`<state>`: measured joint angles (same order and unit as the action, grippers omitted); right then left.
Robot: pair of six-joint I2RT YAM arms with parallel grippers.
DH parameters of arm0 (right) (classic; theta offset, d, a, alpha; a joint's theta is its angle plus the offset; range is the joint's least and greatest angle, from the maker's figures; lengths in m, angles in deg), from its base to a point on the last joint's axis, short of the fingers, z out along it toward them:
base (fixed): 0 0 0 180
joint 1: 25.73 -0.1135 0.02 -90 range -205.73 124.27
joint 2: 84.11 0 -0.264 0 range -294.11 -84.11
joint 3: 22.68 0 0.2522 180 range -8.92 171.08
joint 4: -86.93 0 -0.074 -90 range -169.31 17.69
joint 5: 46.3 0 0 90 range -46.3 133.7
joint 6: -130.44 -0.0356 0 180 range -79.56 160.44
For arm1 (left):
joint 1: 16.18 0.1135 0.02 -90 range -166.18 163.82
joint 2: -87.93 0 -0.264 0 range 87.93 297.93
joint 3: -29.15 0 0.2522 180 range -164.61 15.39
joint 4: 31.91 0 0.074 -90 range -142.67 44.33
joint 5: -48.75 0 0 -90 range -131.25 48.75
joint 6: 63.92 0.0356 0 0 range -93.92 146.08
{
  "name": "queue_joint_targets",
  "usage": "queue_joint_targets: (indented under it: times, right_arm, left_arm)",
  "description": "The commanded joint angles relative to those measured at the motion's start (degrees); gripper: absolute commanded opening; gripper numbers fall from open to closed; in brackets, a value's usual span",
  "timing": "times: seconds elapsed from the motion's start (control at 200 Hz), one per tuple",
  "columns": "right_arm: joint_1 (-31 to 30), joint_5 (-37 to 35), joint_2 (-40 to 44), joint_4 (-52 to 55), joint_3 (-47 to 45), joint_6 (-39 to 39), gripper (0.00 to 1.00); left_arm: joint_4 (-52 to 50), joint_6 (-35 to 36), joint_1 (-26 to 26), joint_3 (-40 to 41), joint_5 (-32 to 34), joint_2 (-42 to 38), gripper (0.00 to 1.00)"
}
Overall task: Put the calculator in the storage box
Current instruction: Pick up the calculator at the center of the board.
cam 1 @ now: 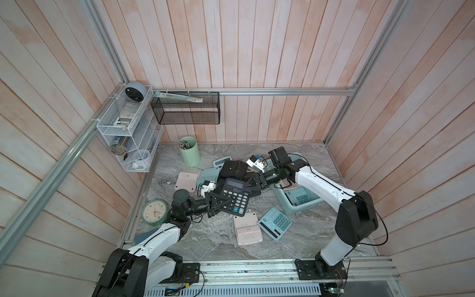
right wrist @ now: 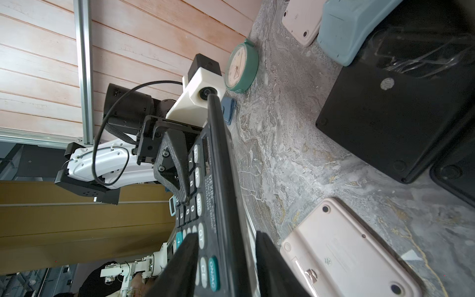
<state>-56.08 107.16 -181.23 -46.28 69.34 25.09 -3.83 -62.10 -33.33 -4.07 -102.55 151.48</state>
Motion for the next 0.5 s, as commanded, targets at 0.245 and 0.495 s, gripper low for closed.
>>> queue_joint_targets:
  times: [0.245,0.495]
  right_arm:
    - [-1.28,0.99,-0.53,-0.16,1.45,0.00,0.28]
    - [0.13,0.79,0.84,-0.59,1.44,-1.23,0.00]
  left_arm:
    - [3.68,-0.17,0.36,0.89,-0.17,-0.27,0.00]
    - [0.93,2.52,0.43,0.76,1.76,-0.51,0.14]
